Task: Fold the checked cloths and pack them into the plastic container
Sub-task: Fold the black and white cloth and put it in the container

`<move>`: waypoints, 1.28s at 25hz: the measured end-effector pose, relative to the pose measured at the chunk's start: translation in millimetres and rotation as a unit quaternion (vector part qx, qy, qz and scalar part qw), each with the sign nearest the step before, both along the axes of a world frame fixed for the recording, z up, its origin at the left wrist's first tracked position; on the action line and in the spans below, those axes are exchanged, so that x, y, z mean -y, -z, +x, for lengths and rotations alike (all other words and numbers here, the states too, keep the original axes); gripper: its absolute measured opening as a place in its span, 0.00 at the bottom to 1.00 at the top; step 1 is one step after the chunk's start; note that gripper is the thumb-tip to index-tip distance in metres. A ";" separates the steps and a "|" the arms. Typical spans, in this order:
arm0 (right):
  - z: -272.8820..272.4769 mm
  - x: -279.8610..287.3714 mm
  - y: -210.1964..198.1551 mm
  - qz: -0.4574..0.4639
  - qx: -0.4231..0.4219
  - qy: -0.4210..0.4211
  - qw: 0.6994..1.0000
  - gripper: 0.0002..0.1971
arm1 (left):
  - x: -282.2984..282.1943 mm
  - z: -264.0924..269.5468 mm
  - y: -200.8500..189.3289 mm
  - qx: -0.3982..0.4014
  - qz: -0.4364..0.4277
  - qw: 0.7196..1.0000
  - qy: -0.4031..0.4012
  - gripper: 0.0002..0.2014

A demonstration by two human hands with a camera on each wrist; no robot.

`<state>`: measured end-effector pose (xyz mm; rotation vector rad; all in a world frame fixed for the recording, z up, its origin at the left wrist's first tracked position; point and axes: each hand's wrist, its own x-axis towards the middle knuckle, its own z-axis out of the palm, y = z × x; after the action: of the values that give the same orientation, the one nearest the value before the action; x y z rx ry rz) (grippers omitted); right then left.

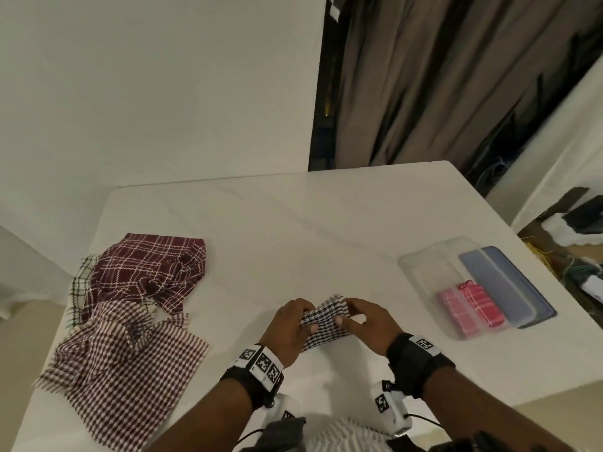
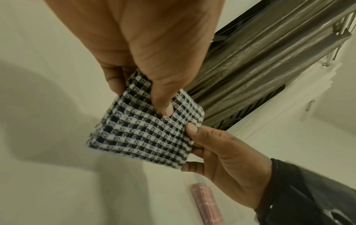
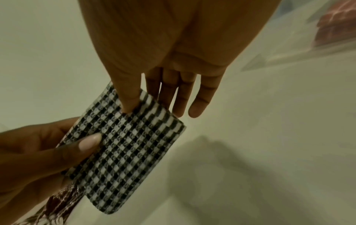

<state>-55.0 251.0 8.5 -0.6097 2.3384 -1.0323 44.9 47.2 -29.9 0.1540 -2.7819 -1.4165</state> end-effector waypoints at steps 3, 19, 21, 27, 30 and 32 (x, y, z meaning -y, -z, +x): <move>-24.1 -30.0 -24.4 0.011 -0.043 0.001 0.999 0.06 | -16.6 -25.4 -21.7 -0.021 -0.002 1.000 -0.012 0.19; -248.7 -245.4 -78.2 0.075 -0.182 0.097 0.976 0.13 | -237.2 -296.2 -87.9 0.004 -0.248 0.967 0.054 0.13; -254.3 -247.5 -55.2 0.095 -0.179 0.063 0.977 0.08 | -244.0 -299.9 -77.4 0.047 -0.289 0.954 0.064 0.13; -258.7 -231.4 -19.9 0.205 -0.157 0.001 0.966 0.09 | -261.9 -301.6 -66.2 0.169 -0.402 0.896 0.082 0.12; -261.2 -223.5 -20.9 0.230 -0.150 -0.023 0.961 0.12 | -269.4 -305.7 -70.7 0.205 -0.417 0.880 0.096 0.13; -264.6 -220.9 -20.9 0.244 -0.141 -0.039 0.959 0.14 | -272.5 -306.2 -72.5 0.223 -0.423 0.873 0.098 0.13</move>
<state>-319.6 471.9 29.4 -0.6741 2.6538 -0.3166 -261.3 319.6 42.7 0.1957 -3.5700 -0.0335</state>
